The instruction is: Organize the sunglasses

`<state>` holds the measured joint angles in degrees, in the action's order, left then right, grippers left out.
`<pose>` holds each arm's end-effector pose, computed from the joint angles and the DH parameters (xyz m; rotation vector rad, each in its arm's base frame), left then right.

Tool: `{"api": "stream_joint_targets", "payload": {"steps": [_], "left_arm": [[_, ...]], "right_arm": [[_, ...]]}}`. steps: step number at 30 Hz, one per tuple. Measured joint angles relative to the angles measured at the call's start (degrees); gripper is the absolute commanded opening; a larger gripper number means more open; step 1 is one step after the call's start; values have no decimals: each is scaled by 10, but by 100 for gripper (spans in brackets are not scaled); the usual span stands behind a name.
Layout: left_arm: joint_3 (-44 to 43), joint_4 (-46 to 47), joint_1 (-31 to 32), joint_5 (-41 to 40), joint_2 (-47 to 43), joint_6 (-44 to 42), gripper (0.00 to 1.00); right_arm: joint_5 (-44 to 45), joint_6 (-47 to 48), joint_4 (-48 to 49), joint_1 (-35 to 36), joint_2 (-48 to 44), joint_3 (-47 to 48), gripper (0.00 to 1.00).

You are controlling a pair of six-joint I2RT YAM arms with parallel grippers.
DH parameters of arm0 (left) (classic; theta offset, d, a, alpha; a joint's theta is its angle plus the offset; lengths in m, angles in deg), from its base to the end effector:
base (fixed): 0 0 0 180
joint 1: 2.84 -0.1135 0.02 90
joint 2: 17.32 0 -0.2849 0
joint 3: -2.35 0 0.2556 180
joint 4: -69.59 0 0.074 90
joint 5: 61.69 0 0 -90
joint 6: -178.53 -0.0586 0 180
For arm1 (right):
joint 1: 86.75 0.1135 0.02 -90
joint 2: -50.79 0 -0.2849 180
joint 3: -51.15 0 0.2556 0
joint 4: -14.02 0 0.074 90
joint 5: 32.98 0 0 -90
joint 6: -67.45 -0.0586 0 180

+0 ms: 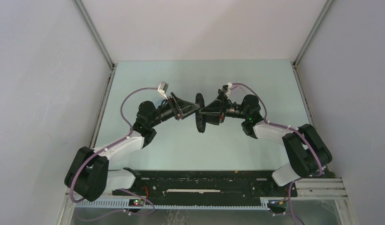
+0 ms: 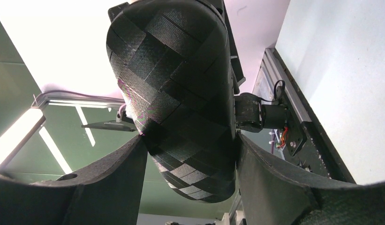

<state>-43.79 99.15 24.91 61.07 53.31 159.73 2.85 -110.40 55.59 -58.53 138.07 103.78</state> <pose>0.2338 -0.1589 0.2872 -0.1225 1.7882 -1.7433 0.2633 0.1952 0.2658 -0.0063 2.0191 2.1480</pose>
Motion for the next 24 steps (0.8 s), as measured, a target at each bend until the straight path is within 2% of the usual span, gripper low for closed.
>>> {"api": "stream_joint_targets", "payload": {"steps": [2,5,14,19,24], "left_arm": [[0,-2,0,-1,-1,0,34],[0,-18,0,-7,-9,-2,28],[-1,-109,-3,-50,-79,-23,19],[-2,-156,-9,-67,-89,-27,19],[-2,-210,-12,-78,-97,-37,19]], "right_arm": [[1,1,-1,0,-1,0,82],[9,11,-22,-3,-12,-8,99],[81,110,-189,-8,-127,-16,100],[106,135,-194,8,-140,-17,100],[123,139,-150,32,-116,-27,100]]}}
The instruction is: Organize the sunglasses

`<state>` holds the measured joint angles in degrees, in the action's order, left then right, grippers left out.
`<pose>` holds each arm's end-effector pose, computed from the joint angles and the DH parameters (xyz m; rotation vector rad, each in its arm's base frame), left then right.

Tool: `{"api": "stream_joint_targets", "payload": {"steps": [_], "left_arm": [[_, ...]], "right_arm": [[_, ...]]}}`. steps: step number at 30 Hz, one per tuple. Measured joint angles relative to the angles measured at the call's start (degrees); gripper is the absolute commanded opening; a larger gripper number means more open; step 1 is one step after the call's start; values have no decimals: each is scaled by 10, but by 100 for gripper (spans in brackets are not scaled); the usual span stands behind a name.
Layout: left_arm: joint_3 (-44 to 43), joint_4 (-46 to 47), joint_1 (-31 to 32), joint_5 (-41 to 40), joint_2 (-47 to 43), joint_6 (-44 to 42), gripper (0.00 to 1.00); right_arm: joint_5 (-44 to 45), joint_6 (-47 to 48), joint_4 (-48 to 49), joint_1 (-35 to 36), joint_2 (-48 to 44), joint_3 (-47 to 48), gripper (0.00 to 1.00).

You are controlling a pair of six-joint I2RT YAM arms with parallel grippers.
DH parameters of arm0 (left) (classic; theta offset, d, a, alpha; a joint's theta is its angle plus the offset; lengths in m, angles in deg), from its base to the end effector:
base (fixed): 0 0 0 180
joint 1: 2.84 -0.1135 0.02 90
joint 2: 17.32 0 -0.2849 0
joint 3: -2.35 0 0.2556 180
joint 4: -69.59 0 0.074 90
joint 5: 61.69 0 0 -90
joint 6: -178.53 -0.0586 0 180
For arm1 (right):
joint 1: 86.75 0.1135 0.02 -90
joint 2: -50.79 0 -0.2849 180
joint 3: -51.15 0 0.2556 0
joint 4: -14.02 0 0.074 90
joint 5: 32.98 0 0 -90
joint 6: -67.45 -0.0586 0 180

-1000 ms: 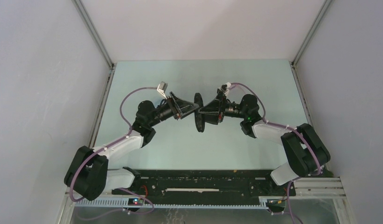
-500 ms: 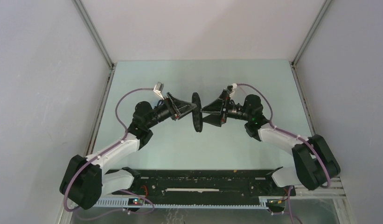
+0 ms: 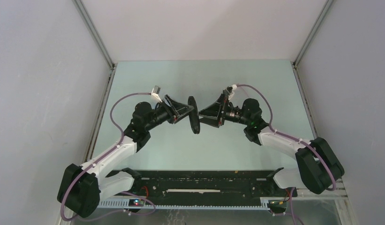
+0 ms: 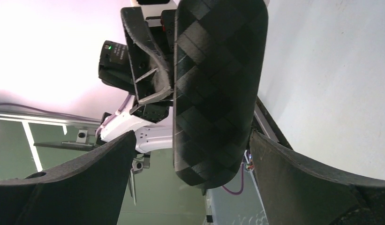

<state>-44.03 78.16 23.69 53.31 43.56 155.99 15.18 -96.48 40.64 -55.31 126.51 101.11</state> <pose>0.2173 -0.1362 0.2853 -0.3082 1.9110 -1.5384 0.2335 0.1886 0.2803 0.0013 1.9612 1.8998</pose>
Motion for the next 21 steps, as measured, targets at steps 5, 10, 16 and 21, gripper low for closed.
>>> {"api": "stream_joint_targets", "payload": {"steps": [5,10,16,21], "left_arm": [[0,-11,-5,0,-9,0,19],[0,-9,-9,0,-9,3,19],[0,12,-15,3,-12,21,20],[0,30,-18,7,-12,31,20]], "right_arm": [[5,-2,43,13,40,-2,100],[5,-10,67,14,63,-3,100],[4,-25,106,18,78,-3,100],[2,-62,170,23,112,-3,100]]}}
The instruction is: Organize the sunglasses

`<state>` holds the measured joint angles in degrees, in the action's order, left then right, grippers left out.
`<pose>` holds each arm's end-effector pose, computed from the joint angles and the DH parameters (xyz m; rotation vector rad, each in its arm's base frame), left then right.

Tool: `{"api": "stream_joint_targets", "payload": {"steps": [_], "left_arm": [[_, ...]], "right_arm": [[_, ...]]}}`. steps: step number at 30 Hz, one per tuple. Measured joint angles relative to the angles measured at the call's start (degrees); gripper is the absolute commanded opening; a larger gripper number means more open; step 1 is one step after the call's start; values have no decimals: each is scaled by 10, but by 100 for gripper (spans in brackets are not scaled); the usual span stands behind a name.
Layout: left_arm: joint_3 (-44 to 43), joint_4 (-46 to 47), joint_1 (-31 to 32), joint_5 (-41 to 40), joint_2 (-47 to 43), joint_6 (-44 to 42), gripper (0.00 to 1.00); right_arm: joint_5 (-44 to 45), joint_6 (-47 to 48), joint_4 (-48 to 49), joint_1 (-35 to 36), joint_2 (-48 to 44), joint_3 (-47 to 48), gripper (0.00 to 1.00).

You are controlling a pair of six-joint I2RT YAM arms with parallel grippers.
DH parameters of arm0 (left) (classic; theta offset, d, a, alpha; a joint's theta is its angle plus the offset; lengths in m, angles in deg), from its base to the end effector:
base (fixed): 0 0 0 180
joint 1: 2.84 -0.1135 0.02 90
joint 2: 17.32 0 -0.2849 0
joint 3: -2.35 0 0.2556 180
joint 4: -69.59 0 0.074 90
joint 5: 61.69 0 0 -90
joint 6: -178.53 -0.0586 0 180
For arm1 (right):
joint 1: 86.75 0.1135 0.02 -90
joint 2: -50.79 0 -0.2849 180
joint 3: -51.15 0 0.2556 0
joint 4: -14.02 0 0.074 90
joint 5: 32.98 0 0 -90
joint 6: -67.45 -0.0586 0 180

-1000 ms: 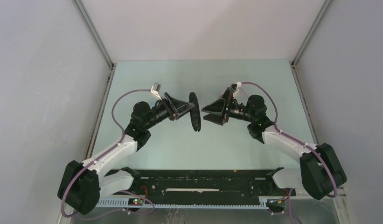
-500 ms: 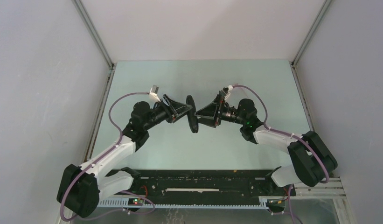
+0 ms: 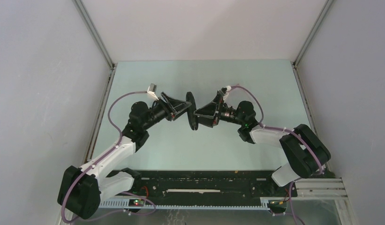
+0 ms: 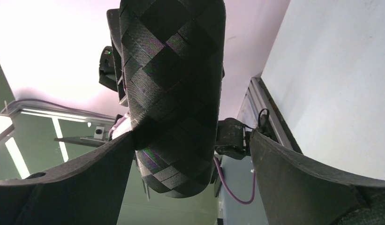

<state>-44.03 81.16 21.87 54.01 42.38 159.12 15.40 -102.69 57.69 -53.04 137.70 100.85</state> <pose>0.2181 -0.1283 0.2967 -0.3390 1.8352 -1.5862 0.2490 0.2129 0.2567 0.0055 1.9100 2.0134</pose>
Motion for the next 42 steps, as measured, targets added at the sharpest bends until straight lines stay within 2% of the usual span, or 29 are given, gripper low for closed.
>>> {"api": "stream_joint_targets", "payload": {"steps": [11,14,17,20,22,24,26,29,30,42], "left_arm": [[0,4,-1,0,-3,4,20],[0,4,-1,0,-4,4,20],[0,3,-1,-1,-9,3,20],[0,-5,-1,-3,-15,-3,26],[0,-17,-1,-7,-16,-7,39],[0,-23,-1,-10,-17,-7,58],[0,-27,-1,-12,-19,-7,74],[0,-35,-1,-13,-22,-13,81],[0,-35,-1,-13,-24,-15,82],[0,-18,-1,-7,-9,-15,84]], "right_arm": [[2,-42,65,13,21,0,99],[2,-47,69,16,21,0,96],[3,-50,69,16,21,0,86],[5,-52,71,16,21,0,62],[7,-54,74,17,21,0,48],[8,-51,67,17,21,0,35],[9,-48,59,17,21,0,21],[12,-47,50,17,18,0,3],[13,-46,46,17,18,0,0],[18,-48,34,17,18,0,0]]}}
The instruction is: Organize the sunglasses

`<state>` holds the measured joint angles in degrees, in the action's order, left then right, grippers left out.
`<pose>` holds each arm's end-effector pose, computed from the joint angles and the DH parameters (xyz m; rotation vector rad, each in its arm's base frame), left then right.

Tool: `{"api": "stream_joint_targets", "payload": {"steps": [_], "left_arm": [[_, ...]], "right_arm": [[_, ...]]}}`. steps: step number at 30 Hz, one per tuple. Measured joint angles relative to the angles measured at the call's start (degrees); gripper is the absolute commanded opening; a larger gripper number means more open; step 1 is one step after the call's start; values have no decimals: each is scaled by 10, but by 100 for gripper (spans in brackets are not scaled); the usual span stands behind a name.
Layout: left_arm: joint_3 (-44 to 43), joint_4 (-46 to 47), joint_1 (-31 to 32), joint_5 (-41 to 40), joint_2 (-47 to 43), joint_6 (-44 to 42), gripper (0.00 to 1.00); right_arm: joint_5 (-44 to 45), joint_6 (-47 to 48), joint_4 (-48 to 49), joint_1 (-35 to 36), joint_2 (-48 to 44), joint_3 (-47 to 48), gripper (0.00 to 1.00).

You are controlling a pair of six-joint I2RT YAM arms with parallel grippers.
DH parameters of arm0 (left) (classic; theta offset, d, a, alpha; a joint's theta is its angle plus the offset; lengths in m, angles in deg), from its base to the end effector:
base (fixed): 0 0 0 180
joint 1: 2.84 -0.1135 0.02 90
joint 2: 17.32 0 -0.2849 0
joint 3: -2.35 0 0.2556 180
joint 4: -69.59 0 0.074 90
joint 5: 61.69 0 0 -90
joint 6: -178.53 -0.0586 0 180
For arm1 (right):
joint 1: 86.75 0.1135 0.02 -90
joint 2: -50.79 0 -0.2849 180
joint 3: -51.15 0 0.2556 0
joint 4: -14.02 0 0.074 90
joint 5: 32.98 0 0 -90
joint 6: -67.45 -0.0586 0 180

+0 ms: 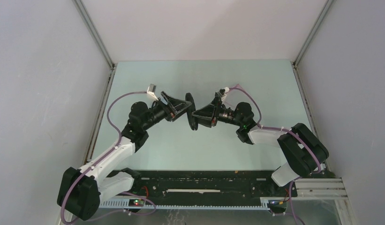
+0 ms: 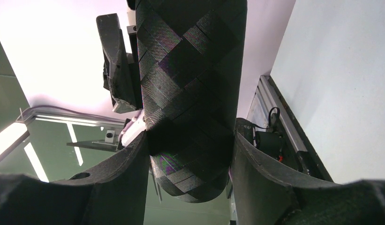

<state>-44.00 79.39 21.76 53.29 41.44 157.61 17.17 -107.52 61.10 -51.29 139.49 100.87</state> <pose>0.2160 -0.1261 0.2964 -0.3343 1.8414 -1.5535 0.2470 0.2220 0.2543 0.0694 1.9077 2.0790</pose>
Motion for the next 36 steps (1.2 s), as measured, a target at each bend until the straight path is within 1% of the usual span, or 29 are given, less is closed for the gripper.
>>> {"api": "stream_joint_targets", "payload": {"steps": [3,6,11,14,15,16,18,19,20,21,22,23,24,25,26,27,28,29,31,36], "left_arm": [[0,7,0,4,7,1,81],[0,13,0,7,11,2,75],[1,18,-3,8,11,9,57],[1,32,-7,11,11,15,42],[1,40,-10,12,12,20,38],[1,48,-11,13,12,20,34],[1,57,-12,14,13,23,28],[1,60,-12,13,14,25,27],[1,61,-12,13,15,26,27],[1,62,-12,13,15,26,27],[1,62,-12,13,16,28,29],[1,62,-12,13,16,29,36],[1,63,-12,14,16,30,47],[1,64,-13,14,16,31,60],[1,67,-13,16,16,33,71],[1,69,-13,18,16,29,80],[1,71,-12,22,16,31,87],[1,71,-12,24,16,28,91],[1,67,-14,31,16,25,99],[1,56,-33,83,16,3,100]], "right_arm": [[0,0,0,0,0,0,0],[0,-2,1,0,-2,0,0],[0,-7,14,0,-4,0,0],[-1,-7,18,0,-5,0,0],[-1,-9,17,0,-5,0,0],[-2,-9,15,0,-5,0,9],[-2,-11,16,0,-5,0,32],[-2,-11,16,0,-5,0,39],[-2,-11,14,0,-6,0,43],[-1,-11,12,1,-6,0,41],[0,-11,10,1,-7,0,37],[1,-11,8,1,-8,0,31],[2,-10,5,1,-10,0,27],[3,-10,3,2,-11,0,20],[4,-9,2,2,-11,0,17],[4,-9,0,2,-12,0,10],[4,-8,-2,2,-12,0,6],[4,-8,-4,3,-12,0,0],[3,-7,-5,3,-12,0,0],[-9,-2,-4,4,-12,0,0]]}}
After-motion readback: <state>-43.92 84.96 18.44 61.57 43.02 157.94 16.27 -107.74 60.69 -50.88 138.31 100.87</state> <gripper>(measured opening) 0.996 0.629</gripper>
